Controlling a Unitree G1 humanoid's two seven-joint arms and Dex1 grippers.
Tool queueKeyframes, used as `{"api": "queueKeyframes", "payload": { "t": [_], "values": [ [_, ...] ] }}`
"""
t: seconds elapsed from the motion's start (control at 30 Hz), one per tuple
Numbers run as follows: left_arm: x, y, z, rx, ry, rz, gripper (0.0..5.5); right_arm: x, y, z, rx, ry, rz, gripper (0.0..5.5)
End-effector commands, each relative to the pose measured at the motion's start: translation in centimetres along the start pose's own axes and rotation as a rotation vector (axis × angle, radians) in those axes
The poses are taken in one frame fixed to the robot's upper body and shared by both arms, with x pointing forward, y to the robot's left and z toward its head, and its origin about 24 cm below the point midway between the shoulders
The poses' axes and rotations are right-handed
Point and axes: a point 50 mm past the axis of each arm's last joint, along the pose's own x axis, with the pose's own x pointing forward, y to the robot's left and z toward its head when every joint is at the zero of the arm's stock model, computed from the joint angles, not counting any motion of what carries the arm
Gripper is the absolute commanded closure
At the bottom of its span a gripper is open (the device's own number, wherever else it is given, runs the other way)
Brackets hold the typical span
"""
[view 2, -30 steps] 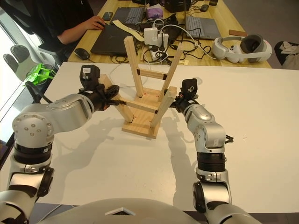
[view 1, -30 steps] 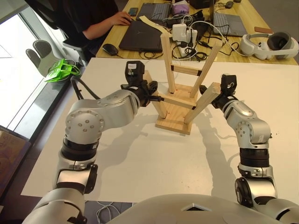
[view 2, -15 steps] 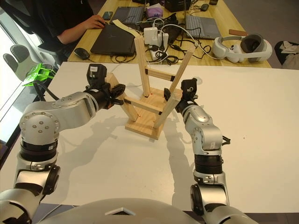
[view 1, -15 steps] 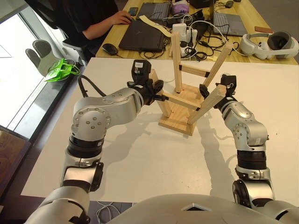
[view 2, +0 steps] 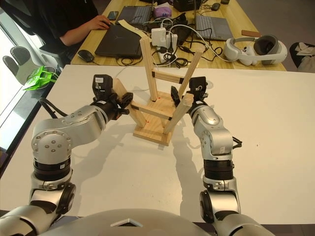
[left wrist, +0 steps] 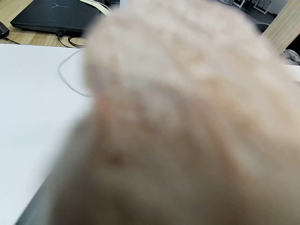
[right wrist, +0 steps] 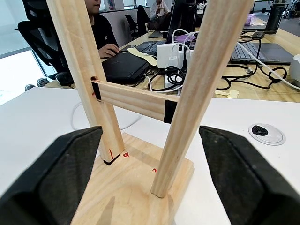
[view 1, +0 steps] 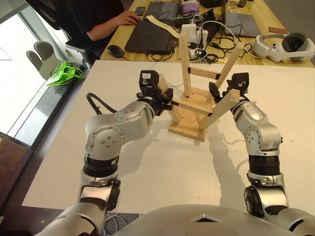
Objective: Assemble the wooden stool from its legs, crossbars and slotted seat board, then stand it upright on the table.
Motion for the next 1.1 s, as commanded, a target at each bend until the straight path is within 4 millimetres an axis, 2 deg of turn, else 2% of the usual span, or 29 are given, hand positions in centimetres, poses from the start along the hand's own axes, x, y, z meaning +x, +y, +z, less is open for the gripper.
{"api": "queueKeyframes", "payload": {
  "t": [0.03,0.13,0.23,0.43,0.5,0.57,0.67,0.7,0.8,0.97,1.1],
  "values": [
    [0.4,0.5,-0.1,-0.005,0.010,0.035,2.70,0.1,0.2,2.1,-0.037,-0.087,-0.015,1.65],
    [0.2,0.2,0.9,-0.015,-0.059,0.025,2.28,-0.1,0.2,4.4,-0.030,-0.204,-0.043,1.65],
    [-0.1,-0.4,2.0,-0.051,-0.128,-0.015,2.15,-0.9,1.1,8.4,0.033,-0.408,0.003,1.65],
    [-0.7,0.0,2.7,-0.109,-0.200,-0.030,2.15,-3.9,3.5,14.7,0.233,-0.708,0.254,1.65],
    [-0.9,0.3,2.8,-0.118,-0.213,-0.026,2.15,-5.3,4.6,16.4,0.302,-0.771,0.375,1.65],
    [-1.1,0.9,3.0,-0.127,-0.231,-0.005,2.15,-6.7,6.4,16.9,0.384,-0.773,0.513,1.65],
    [-1.4,1.8,3.9,-0.137,-0.281,0.025,2.15,-8.8,9.0,14.5,0.374,-0.638,0.709,1.65],
    [-1.6,2.5,4.5,-0.144,-0.316,0.052,2.15,-9.6,9.5,12.8,0.349,-0.556,0.766,1.65],
    [-2.3,4.0,5.7,-0.166,-0.400,0.118,2.15,-11.7,10.3,9.2,0.290,-0.382,0.871,1.65],
    [-2.9,4.4,6.4,-0.181,-0.467,0.127,2.15,-13.8,9.8,4.5,0.124,-0.154,0.875,1.65],
    [-3.0,4.4,6.4,-0.183,-0.483,0.127,2.15,-13.2,8.3,1.1,0.016,0.015,0.776,1.65]
  ]
}}
